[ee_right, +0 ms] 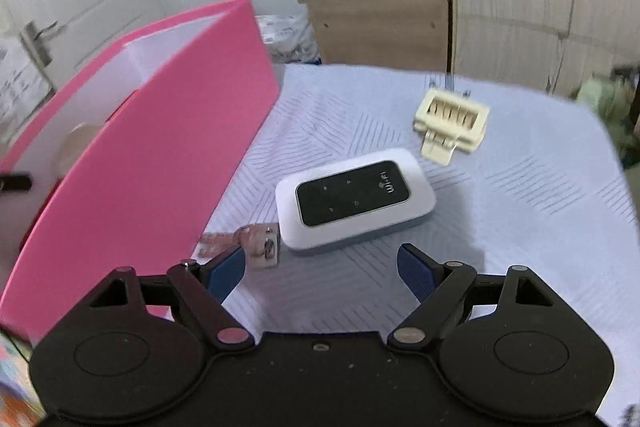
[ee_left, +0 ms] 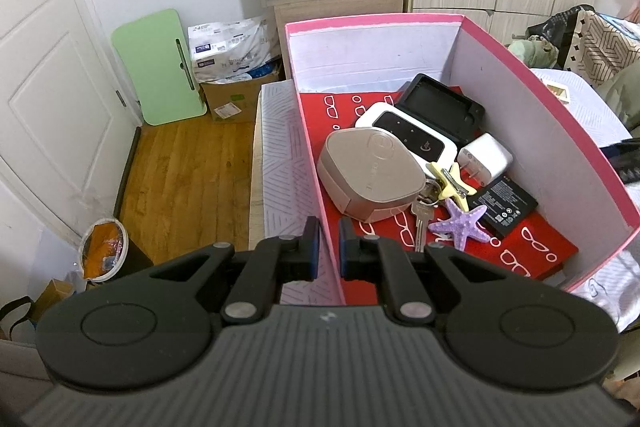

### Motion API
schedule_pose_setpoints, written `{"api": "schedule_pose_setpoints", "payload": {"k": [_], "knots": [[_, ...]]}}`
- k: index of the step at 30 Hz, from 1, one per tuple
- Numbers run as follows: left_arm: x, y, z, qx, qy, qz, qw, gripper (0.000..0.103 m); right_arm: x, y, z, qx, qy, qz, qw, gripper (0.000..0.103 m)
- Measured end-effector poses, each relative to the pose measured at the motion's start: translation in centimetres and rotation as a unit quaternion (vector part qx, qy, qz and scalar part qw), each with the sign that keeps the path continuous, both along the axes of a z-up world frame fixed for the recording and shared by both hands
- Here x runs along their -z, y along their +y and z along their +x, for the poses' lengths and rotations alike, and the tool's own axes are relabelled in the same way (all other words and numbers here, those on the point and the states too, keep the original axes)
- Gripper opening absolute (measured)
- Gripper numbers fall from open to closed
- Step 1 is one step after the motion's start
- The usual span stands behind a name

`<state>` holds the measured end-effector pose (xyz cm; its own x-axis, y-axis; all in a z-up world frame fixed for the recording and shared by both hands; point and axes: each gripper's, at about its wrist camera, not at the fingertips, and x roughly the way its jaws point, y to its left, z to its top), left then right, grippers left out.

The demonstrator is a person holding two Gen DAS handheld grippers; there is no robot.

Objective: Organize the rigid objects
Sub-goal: 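Grasp the white Wi-Fi router with the right gripper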

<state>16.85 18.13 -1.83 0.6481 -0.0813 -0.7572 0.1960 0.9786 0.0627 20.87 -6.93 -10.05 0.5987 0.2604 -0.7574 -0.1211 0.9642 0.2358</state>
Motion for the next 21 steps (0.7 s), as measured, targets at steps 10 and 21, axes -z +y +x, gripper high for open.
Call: {"api": "schedule_pose_setpoints", "payload": {"k": [10,21], "knots": [[-0.1,0.0,0.0,0.006,0.0,0.006,1.0,0.009,0.7,1.1,2.6,0.088,-0.035,-0.033,0.995,0.099],[-0.1,0.4,-0.1,0.01,-0.001,-0.002,0.9999,0.009,1.2,1.9,1.6,0.024,-0.055,-0.107,0.992,0.102]]}}
